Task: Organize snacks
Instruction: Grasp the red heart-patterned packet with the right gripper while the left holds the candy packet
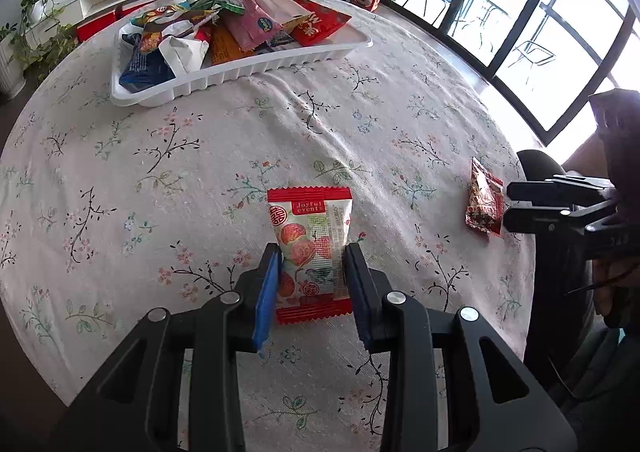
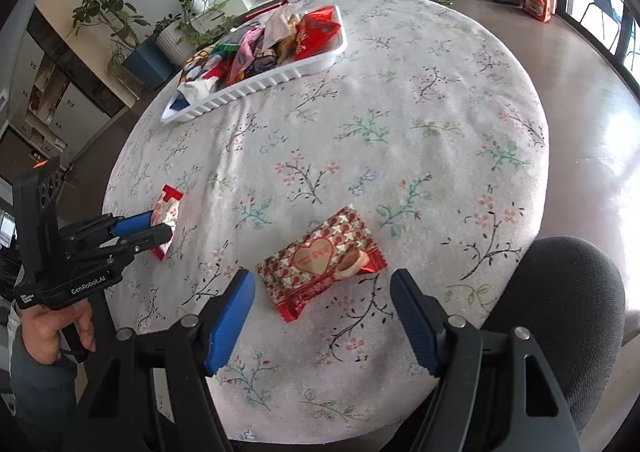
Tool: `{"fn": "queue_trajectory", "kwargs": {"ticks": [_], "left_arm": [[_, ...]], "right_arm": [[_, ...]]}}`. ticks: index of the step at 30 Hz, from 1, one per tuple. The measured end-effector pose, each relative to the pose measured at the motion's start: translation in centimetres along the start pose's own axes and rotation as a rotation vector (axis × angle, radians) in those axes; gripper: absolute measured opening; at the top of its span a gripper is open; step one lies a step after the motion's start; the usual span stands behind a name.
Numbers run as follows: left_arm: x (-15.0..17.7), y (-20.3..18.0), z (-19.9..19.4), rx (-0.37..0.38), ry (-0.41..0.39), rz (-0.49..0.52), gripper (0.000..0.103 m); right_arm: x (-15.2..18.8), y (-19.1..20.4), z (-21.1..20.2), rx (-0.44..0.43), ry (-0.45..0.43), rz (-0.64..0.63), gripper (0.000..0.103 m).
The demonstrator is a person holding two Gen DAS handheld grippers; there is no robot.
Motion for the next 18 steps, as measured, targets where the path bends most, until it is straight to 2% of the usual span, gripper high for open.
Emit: {"fn": "queue_trajectory", "kwargs": {"ticks": [4, 9, 15, 18], "left_arm": [[0.2, -0.4, 0.0, 0.015, -0.004, -0.004, 0.030], [0.2, -0.1, 0.0, 0.016, -0.013, -0.028, 0.030], [0.0, 0.2, 0.0, -0.003, -0.027, -0.069, 0.030], [0.0, -0.1, 0.4, -0.010, -0.028, -0.077, 0.030]], "right_arm": [[0.1, 1.4, 1.8, -0.027, 0.048, -0.015, 0.074], [-1.8, 2.4, 2.5, -0.046, 0.009, -0.025, 0.074], [-2.4, 3.4, 3.4, 0.055, -0.042, -0.150, 0.073], [-2.0, 3.7, 3.4, 0.122, -0.069, -0.224, 0.065]]}}
Point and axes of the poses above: each gripper's, at about its wrist camera, not at the fingertips, and z roughly the way its jaws point, y to its left, x to its underside, the point moved 5 cm from there along z, roughly the way its jaws point, and after that the axes turned 8 degrees about x, right-handed, at the moved point
